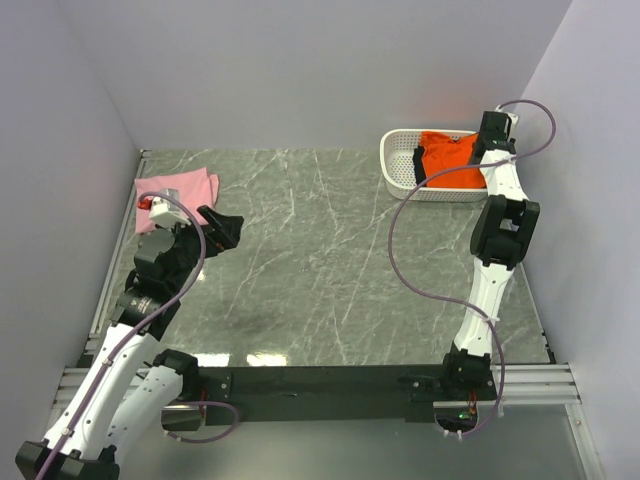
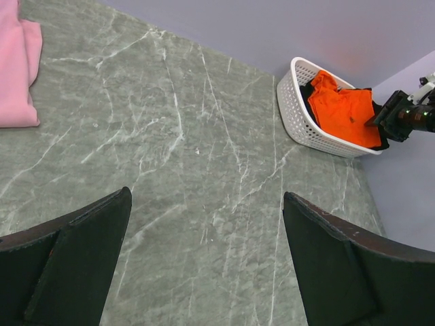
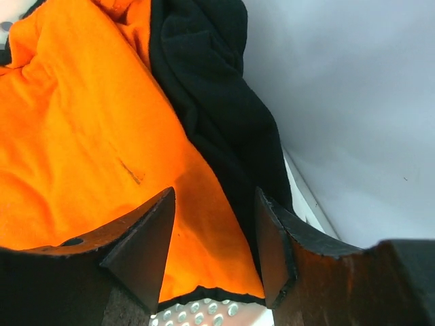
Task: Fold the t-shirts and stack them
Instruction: Grab the tshirt from the pile
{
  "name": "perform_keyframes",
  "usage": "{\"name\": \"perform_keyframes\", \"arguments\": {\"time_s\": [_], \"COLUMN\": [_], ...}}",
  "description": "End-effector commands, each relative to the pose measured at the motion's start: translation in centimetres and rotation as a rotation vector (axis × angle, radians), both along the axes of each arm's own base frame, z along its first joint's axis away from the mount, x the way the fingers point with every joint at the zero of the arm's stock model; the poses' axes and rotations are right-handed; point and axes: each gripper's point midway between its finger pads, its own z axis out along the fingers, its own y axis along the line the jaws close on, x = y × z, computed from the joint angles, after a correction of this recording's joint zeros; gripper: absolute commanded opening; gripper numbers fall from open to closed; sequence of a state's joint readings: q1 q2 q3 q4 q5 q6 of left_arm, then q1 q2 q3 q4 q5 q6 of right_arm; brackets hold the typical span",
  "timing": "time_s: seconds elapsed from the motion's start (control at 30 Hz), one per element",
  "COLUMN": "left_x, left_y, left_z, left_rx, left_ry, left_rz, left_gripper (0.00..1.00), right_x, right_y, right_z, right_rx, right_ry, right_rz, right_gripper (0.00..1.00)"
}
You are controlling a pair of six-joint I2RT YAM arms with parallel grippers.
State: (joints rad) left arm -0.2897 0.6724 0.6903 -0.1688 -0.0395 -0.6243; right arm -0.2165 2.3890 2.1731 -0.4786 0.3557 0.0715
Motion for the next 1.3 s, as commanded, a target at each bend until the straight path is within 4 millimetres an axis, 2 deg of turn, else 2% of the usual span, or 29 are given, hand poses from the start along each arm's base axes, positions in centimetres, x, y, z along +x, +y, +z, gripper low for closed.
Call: {"name": "perform_keyframes", "arguments": {"time_s": [0.0,0.17,0.33,0.7,1.03,1.17,1.23,1.27], "left_x": [0.1,0.1,0.0,-0.2,-0.2,-0.2,-0.2,-0.2], "left_y": [-0.5,-0.5,-0.5,-0.4,-0.5,-0.4,-0.5,-0.5], "left_z": [1.2,1.3,1.3,1.5,1.5,1.5,1.4,1.5], "left_rx": [-0.022,-0.022,-0.024,-0.025,-0.026,-0.028,-0.025,-0.026], "left_ry": [-0.042,-0.045,-0.045,-0.049,-0.051,-0.052,-0.049,-0.051], "left_rz": [-0.022,-0.02,-0.023,-0.02,-0.025,-0.022,-0.023,-0.023], "left_gripper": [0.99,0.99,0.99,0.99,0.99,0.99,0.99,0.99], "right_x": [0.5,0.1,0.0,0.1,0.0,0.1,0.3,0.3], "right_y": [-0.3,0.0,0.1,0.0,0.1,0.3,0.7,0.7], "right_z": [3.7,5.8,6.1,2.0,1.3,1.1,1.3,1.3], "right_rx": [-0.018,-0.017,-0.02,-0.003,-0.001,0.017,0.029,0.032], "right_ry": [-0.088,-0.136,-0.122,-0.036,-0.022,-0.025,-0.031,-0.034], "right_rz": [0.004,0.011,0.019,0.015,0.018,0.029,0.04,0.041], "right_gripper": [0.57,0.57,0.57,0.54,0.47,0.37,0.22,0.1]}}
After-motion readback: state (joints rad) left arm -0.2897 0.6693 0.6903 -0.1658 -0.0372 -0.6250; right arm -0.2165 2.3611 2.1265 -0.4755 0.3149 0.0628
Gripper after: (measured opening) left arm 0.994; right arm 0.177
